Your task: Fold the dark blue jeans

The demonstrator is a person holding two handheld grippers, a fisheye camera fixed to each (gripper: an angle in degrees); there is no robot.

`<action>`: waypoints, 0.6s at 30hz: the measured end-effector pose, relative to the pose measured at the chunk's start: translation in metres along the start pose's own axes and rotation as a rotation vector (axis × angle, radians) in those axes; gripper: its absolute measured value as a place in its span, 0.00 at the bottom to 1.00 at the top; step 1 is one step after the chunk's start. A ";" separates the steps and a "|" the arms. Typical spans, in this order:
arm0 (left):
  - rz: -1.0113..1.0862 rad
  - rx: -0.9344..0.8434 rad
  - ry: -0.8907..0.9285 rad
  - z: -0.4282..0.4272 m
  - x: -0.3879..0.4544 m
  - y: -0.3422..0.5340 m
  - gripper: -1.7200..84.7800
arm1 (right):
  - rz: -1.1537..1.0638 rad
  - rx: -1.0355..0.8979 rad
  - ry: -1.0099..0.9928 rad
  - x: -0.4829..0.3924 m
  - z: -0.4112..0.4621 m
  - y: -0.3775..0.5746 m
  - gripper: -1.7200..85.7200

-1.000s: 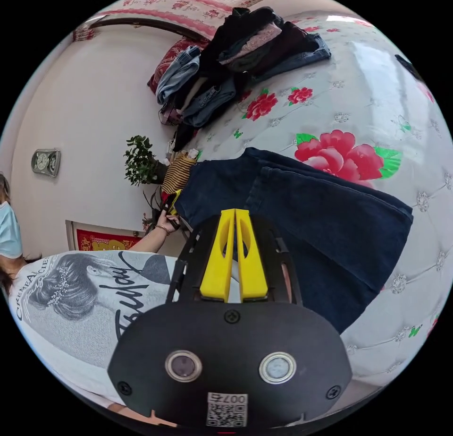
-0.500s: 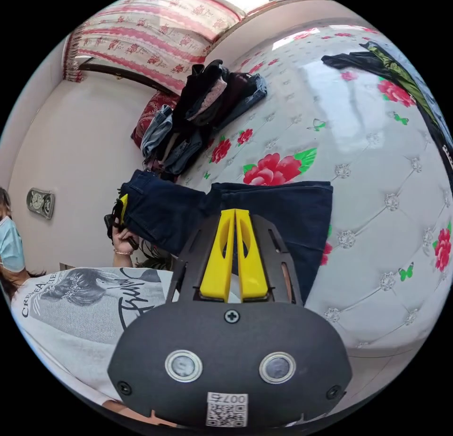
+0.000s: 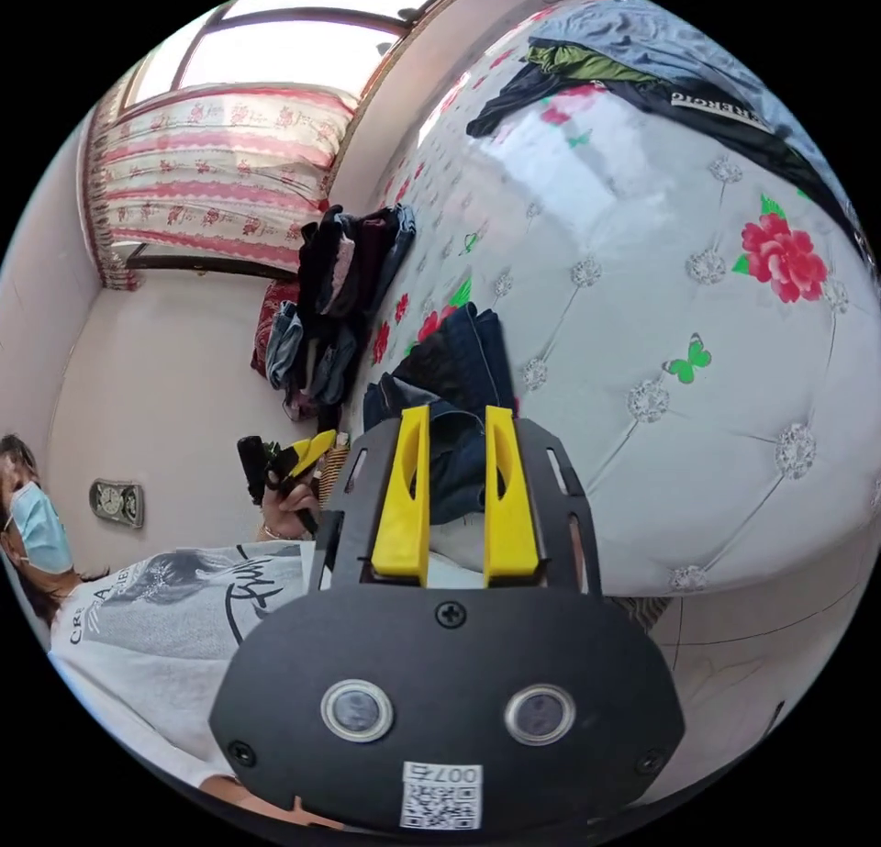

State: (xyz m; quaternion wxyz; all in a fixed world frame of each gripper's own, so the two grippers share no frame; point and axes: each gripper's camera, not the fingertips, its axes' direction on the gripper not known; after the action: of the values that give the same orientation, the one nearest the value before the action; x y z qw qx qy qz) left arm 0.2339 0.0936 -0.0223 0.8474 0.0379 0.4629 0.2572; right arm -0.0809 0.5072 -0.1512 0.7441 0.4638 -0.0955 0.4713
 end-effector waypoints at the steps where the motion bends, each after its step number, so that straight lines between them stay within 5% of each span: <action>1: -0.089 0.037 -0.057 -0.013 -0.025 0.014 0.17 | 0.014 -0.027 -0.010 0.004 0.006 -0.001 0.11; 6: -0.320 0.113 -0.099 -0.031 -0.091 0.067 0.18 | -0.007 -0.119 -0.025 -0.004 0.033 -0.012 0.14; 14: -0.339 -0.027 -0.241 0.034 -0.111 0.070 0.19 | -0.839 -0.421 0.409 -0.180 0.155 0.003 0.15; 18: -0.316 -0.069 -0.294 0.054 -0.118 0.062 0.19 | -1.075 -0.556 0.640 -0.199 0.231 0.040 0.14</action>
State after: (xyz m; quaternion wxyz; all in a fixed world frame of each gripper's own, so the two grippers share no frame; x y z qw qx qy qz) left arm 0.2006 0.1015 0.1172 0.9363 -0.0269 0.3256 0.1287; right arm -0.1510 0.2097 -0.1151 0.9578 0.0763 0.2551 0.1080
